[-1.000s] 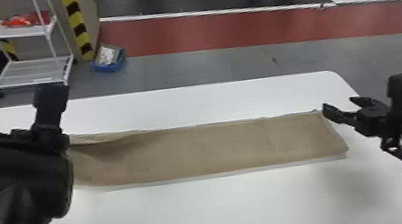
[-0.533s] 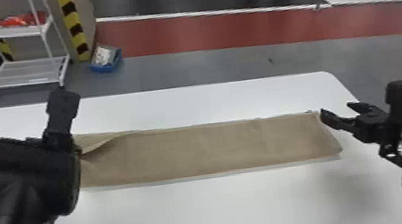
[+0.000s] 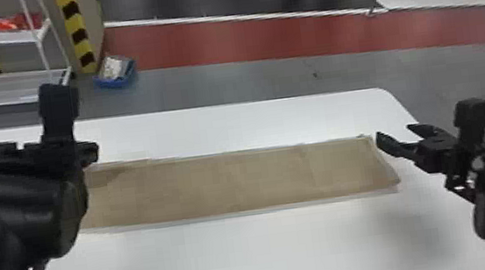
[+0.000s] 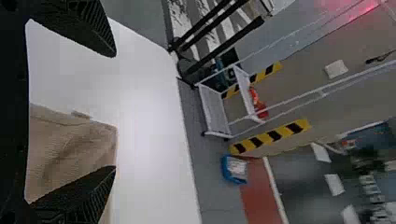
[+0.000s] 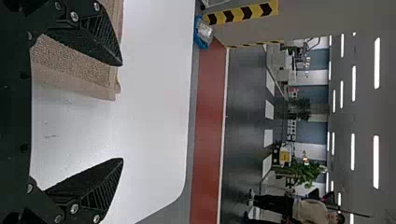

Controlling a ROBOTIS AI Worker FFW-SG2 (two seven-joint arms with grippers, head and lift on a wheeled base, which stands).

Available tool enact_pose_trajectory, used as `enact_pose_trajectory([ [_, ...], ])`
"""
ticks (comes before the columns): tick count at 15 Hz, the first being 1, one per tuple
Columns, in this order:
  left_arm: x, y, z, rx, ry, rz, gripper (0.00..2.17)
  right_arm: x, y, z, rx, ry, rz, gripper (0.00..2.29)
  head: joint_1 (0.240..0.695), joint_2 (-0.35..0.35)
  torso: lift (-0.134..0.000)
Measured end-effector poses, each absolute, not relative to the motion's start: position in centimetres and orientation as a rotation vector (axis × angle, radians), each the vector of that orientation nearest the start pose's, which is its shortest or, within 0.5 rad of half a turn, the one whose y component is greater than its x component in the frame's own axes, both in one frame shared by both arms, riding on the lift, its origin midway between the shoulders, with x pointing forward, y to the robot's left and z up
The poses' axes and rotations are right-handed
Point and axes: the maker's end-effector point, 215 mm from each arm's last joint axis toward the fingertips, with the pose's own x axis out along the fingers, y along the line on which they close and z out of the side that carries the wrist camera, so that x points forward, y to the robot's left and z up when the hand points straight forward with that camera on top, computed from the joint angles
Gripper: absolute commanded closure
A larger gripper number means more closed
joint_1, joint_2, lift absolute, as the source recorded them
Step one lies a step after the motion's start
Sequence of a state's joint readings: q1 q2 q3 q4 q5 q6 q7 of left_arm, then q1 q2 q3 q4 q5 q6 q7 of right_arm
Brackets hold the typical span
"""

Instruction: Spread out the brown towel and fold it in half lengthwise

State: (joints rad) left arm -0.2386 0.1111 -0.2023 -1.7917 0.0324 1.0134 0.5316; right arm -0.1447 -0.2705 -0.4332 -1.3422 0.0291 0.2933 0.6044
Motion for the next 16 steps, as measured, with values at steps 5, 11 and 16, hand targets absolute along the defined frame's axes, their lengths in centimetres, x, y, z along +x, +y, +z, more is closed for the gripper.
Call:
enact_pose_trajectory([
  [5,58.4,31.0,-36.5,0.243,0.49,0.359,0.1,57.8,-47.3,-40.1,-0.051,0.332,0.102,0.19,0.695,-0.156,-0.125],
  [11,53.3,34.6,-42.0,0.146,0.683,0.257,0.33,57.8,-46.9,-40.4,-0.048,0.344,0.112,0.21,0.695,-0.123,-0.125],
  [16,52.7,34.6,-42.8,0.116,0.705,0.231,0.36,57.8,-46.7,-40.6,-0.053,0.351,0.113,0.21,0.695,-0.119,-0.125],
])
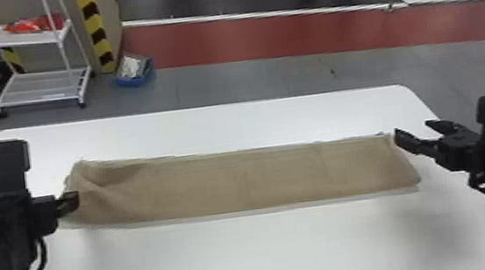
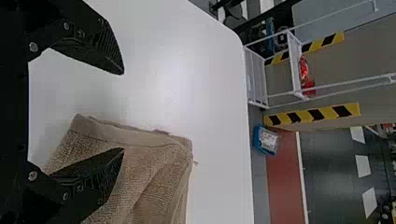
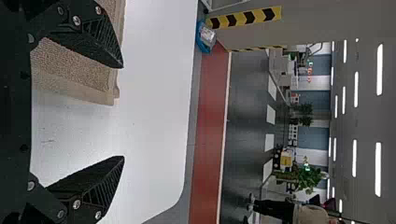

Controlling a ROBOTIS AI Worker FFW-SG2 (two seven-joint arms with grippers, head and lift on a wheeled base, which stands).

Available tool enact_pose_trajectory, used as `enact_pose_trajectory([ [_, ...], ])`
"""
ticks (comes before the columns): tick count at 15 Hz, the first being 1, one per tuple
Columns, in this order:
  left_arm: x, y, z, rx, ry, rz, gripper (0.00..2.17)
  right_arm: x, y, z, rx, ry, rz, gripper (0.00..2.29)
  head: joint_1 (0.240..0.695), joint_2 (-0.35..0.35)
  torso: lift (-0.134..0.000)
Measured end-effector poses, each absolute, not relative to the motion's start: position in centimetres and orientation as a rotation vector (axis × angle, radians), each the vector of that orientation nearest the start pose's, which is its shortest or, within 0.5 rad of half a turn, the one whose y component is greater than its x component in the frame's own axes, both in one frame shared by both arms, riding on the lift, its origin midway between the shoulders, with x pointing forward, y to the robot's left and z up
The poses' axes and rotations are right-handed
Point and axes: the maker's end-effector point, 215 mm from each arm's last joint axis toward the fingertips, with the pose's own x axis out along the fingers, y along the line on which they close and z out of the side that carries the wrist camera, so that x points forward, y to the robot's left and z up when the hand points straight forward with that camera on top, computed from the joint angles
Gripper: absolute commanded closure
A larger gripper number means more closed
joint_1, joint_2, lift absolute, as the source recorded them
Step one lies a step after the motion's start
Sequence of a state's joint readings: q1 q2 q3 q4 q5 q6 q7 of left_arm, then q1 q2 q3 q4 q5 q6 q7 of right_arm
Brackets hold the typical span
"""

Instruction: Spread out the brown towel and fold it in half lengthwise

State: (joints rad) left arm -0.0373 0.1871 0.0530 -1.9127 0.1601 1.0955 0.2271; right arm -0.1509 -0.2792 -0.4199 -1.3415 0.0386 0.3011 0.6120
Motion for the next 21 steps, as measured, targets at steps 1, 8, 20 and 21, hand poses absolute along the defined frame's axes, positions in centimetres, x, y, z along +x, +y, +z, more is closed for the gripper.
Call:
enact_pose_trajectory([
  [1,52.6,34.4,-43.0,0.113,0.711,0.222,0.52,57.8,-46.8,-40.7,-0.053,0.352,0.112,0.21,0.695,-0.121,-0.125],
  [8,51.1,34.0,-43.4,0.117,0.749,0.21,1.21,57.5,-47.4,-40.8,-0.05,0.354,0.101,0.21,0.695,-0.135,-0.125],
  [20,51.7,35.5,-38.3,0.063,0.553,0.23,1.11,56.6,-46.2,-41.8,-0.032,0.379,0.118,0.21,0.695,-0.104,-0.125],
  [21,52.2,34.8,-38.1,0.053,0.543,0.21,1.11,56.4,-46.3,-41.9,-0.03,0.381,0.117,0.21,0.695,-0.109,-0.125],
])
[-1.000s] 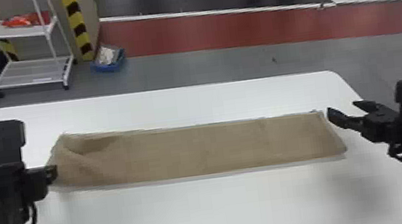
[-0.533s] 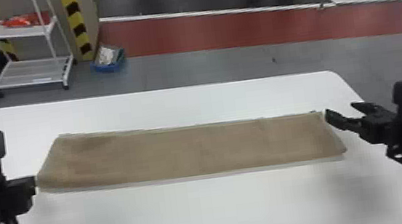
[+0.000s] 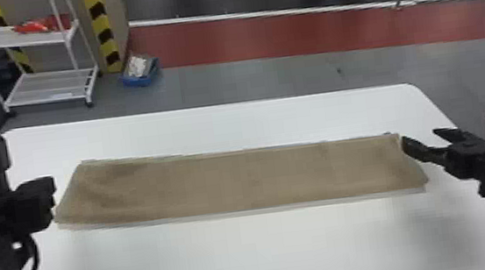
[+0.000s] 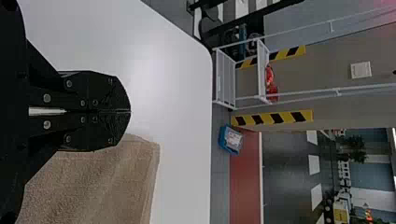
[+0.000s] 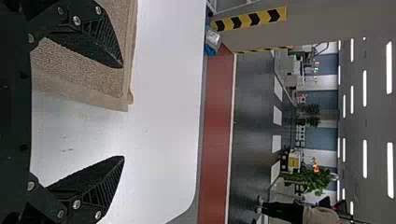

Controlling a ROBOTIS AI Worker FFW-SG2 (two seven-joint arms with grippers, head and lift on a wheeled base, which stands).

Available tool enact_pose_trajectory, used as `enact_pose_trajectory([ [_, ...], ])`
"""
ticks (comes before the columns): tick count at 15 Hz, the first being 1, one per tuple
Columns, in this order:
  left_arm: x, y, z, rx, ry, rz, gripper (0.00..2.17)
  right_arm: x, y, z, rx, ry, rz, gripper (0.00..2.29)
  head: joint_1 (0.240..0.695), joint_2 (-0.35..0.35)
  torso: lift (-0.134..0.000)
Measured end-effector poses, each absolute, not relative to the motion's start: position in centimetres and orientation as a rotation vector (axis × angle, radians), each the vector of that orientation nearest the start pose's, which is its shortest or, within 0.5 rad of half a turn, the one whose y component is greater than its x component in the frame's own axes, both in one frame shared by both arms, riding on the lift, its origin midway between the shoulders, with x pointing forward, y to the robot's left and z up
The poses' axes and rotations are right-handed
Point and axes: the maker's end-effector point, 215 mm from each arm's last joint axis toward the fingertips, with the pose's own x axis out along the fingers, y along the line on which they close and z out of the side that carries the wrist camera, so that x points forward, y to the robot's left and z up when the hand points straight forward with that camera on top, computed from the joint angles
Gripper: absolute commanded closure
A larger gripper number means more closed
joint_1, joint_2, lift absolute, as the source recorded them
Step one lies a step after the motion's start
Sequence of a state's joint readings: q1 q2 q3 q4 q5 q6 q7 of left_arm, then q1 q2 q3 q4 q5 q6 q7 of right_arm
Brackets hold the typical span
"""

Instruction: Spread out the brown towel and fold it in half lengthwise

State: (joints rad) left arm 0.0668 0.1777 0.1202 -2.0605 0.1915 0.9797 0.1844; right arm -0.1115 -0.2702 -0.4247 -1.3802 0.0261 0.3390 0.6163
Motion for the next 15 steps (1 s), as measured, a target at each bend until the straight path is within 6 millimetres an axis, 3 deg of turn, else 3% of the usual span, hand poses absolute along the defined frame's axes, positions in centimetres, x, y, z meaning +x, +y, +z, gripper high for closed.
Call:
enact_pose_trajectory([
  [3,53.0,33.0,-38.4,0.032,0.545,0.168,1.0,55.8,-46.2,-41.6,-0.001,0.376,0.135,0.21,0.695,-0.132,-0.125],
  [7,54.3,31.8,-38.1,0.008,0.544,0.1,0.26,54.9,-46.0,-40.6,0.087,0.364,0.192,0.21,0.695,-0.14,-0.125],
  [11,55.2,32.6,-38.7,0.008,0.57,0.097,0.14,55.5,-46.2,-39.7,0.12,0.354,0.193,0.21,0.695,-0.136,-0.125],
  [15,55.3,33.2,-40.5,0.005,0.647,0.099,0.14,56.3,-45.9,-39.5,0.128,0.371,0.197,0.21,0.695,-0.126,-0.125],
])
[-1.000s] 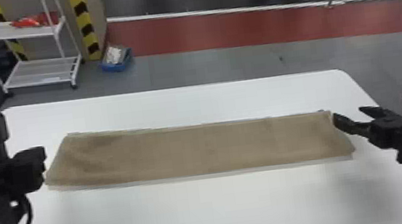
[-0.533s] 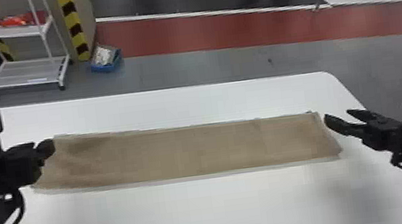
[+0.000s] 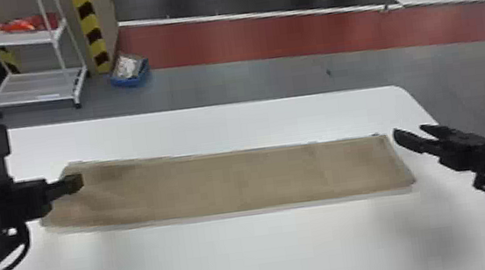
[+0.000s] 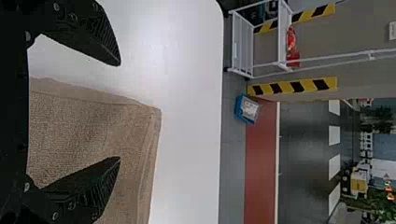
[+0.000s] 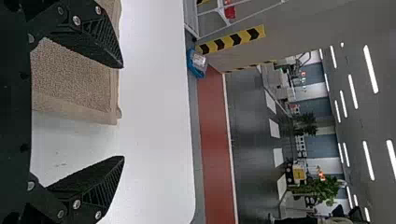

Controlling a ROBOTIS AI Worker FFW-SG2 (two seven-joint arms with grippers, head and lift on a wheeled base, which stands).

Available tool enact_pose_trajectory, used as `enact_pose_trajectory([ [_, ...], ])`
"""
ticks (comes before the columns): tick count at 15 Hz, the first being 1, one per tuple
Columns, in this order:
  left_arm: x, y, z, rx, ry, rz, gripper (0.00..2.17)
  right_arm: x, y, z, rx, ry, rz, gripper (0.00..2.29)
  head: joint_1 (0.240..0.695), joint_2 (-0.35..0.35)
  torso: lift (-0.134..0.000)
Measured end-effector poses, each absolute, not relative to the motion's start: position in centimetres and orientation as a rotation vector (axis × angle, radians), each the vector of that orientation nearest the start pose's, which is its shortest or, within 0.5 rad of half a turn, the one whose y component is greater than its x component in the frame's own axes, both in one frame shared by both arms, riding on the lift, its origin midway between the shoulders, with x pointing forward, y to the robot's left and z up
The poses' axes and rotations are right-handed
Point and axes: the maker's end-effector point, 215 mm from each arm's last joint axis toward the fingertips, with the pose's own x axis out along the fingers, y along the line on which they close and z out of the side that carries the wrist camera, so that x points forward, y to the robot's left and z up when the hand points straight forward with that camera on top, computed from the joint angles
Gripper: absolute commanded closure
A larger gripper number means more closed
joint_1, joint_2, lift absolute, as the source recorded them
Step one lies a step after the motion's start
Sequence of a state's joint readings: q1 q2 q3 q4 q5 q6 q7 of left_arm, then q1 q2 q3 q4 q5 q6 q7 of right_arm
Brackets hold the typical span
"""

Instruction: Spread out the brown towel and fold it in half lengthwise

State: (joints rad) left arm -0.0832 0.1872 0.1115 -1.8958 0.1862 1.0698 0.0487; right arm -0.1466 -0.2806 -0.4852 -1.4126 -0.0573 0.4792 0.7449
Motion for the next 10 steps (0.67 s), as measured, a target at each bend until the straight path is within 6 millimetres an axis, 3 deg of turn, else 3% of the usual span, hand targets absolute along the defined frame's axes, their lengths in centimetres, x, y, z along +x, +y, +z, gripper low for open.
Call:
enact_pose_trajectory([
  [10,56.1,33.3,-41.3,0.012,0.701,0.087,0.15,56.9,-45.7,-40.6,0.17,0.435,0.21,0.22,0.695,-0.12,-0.125],
])
